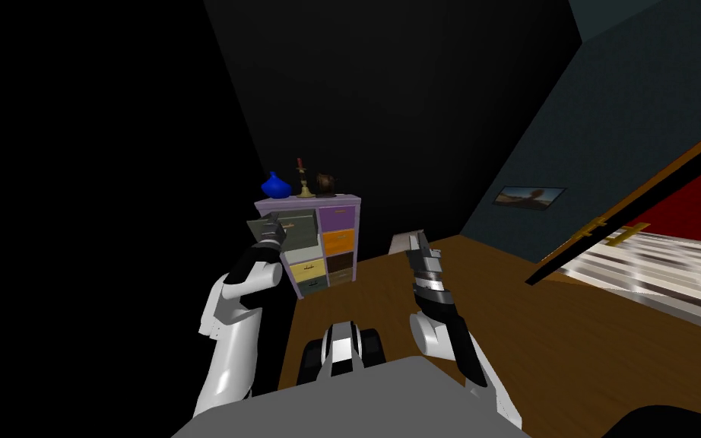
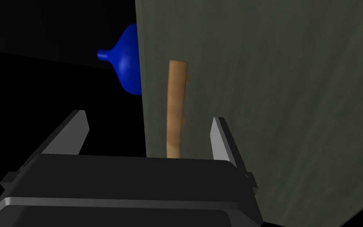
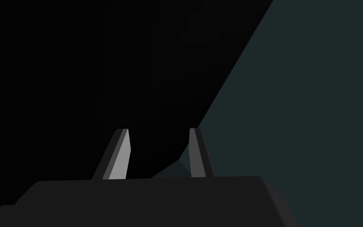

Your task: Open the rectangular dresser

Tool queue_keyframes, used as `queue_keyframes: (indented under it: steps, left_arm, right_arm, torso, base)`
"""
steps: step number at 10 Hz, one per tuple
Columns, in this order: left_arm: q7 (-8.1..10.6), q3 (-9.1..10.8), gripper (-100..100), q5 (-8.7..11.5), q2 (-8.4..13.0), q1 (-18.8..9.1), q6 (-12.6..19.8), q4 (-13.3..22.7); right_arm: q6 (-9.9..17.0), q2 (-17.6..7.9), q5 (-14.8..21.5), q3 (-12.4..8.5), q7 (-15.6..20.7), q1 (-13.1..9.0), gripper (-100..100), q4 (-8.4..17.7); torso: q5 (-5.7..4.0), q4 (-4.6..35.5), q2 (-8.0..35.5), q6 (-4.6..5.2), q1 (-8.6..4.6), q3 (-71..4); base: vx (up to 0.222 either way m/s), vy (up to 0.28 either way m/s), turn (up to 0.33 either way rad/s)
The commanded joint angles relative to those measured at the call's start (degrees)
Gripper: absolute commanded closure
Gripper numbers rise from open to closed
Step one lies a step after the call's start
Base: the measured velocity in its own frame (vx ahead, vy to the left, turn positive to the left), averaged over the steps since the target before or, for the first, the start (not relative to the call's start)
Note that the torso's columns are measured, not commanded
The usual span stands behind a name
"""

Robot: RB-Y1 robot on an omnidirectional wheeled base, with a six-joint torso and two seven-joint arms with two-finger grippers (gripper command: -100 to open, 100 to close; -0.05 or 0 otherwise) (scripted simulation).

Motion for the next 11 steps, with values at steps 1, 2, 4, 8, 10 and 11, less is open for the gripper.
queue_keyframes:
  steps: [1, 2, 4, 8, 10, 11]
  left_arm:
    - [-0.07, 0.6, -100, -0.58, -0.12, -4.01, 1.12, 1.3]
    - [-0.28, 1.52, -100, -2.19, -0.96, -6.14, 2.44, 4.16]
    - [-0.28, 1.52, -100, -2.19, -0.96, -8.56, 2.44, 4.16]
    - [-0.35, 1.36, 0, -2.29, -0.93, -7.91, 2.92, 3.86]
    - [-0.36, 1.37, 0, -2.29, -0.93, -7.9, 2.92, 3.86]
    - [-0.36, 1.37, 0, -2.29, -0.93, -7.9, 2.92, 3.86]
  right_arm:
    - [0.0, 0.0, 0.0, 0.0, 0.0, 0.0, 0, 0.0]
    - [0.0, 0.0, 0.0, 0.0, 0.0, 0.01, 0, 0.0]
    - [0.0, 0.0, 0.0, 0.0, 0.0, 0.01, 0, 0.0]
    - [0.0, 0.0, 0.0, 0.0, 0.0, 0.02, 0, 0.0]
    - [0.0, 0.0, 0.0, 0.0, 0.0, 0.02, 0, 0.0]
    - [0.0, 0.0, 0.0, 0.0, 0.0, 0.02, 0, 0.0]
  torso:
    - [0.01, 0.04, 0.03, -0.03, 0.05, 0.04]
    - [0.01, 0.0, -0.1, -0.03, 0.07, -0.04]
    - [0.02, 0.05, 0.07, -0.03, 0.11, 0.06]
    - [0.0, 0.04, 0.01, -0.02, 0.05, 0.02]
    - [0.01, 0.03, 0.01, -0.01, 0.07, 0.02]
    - [0.02, 0.03, 0.01, -0.02, 0.07, 0.02]
  base:
    - [-0.03, 0.007, 0.008]
    - [-0.074, 0.01, -0.073]
    - [-0.059, 0.015, -0.021]
    - [-0.003, 0.001, -0.001]
    - [0.0, 0.0, 0.0]
    - [0.0, 0.0, 0.0]
